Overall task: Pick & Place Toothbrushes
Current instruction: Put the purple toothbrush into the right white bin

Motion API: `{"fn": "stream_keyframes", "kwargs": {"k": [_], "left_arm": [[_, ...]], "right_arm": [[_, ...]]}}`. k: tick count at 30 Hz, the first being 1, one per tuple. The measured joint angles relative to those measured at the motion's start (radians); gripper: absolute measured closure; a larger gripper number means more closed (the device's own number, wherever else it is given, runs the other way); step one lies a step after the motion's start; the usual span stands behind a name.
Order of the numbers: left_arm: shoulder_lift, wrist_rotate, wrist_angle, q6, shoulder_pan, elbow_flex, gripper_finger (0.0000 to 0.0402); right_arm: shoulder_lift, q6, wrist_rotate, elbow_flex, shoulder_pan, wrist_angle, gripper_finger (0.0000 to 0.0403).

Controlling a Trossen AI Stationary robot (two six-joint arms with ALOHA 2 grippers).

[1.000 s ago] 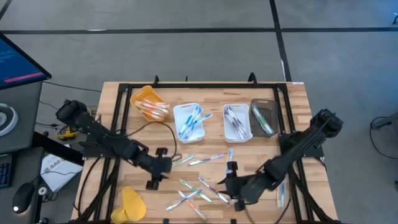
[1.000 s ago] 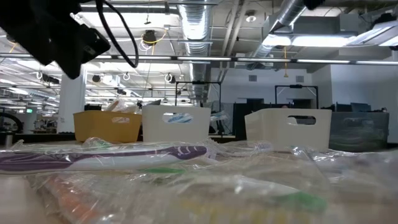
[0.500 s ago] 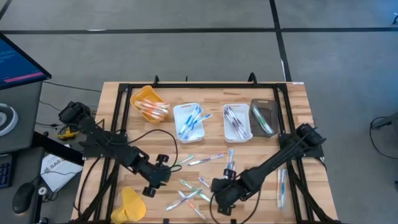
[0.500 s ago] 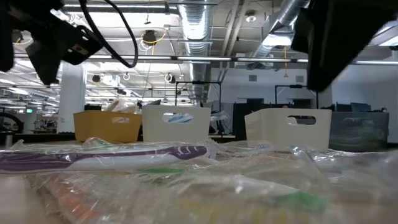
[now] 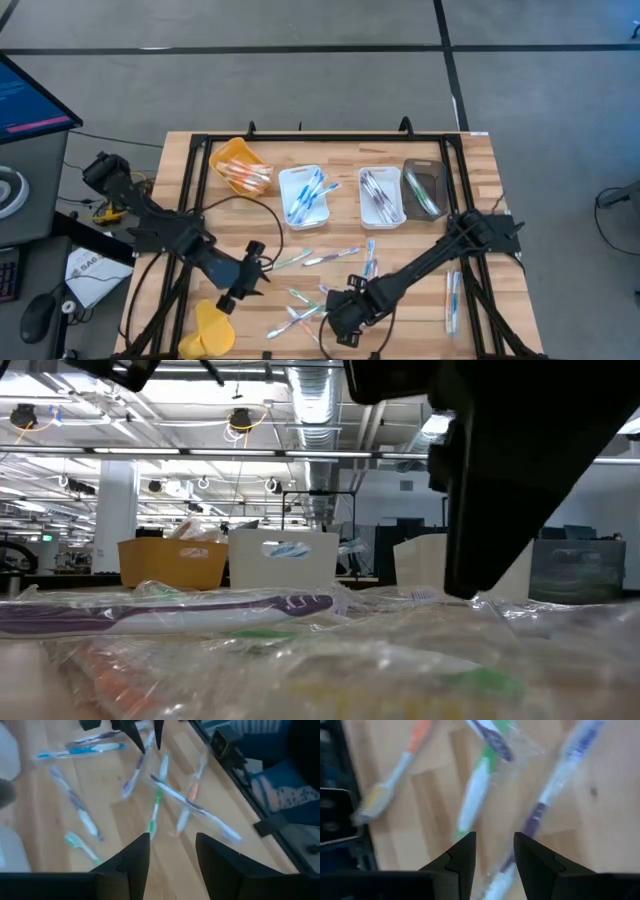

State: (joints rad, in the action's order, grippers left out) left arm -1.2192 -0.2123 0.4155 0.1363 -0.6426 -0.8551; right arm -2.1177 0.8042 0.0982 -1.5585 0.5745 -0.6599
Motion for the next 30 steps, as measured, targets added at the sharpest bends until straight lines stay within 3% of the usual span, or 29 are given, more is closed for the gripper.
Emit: {"fn": "stream_keyframes", "kwargs": {"k": [13,30], "left_arm": [[0.020,-0.013,-0.014,-0.149,0.010,0.000,0.0247],[0.020,-0.009,-0.012,-0.156,0.010,0.000,0.0247]], "right_arm": [[0.002,0.056,0.009,0.000,-0.036,-0.035,0.0305],[0.002,0.140,0.015,0.049,-0.037,0.000,0.0277]]}}
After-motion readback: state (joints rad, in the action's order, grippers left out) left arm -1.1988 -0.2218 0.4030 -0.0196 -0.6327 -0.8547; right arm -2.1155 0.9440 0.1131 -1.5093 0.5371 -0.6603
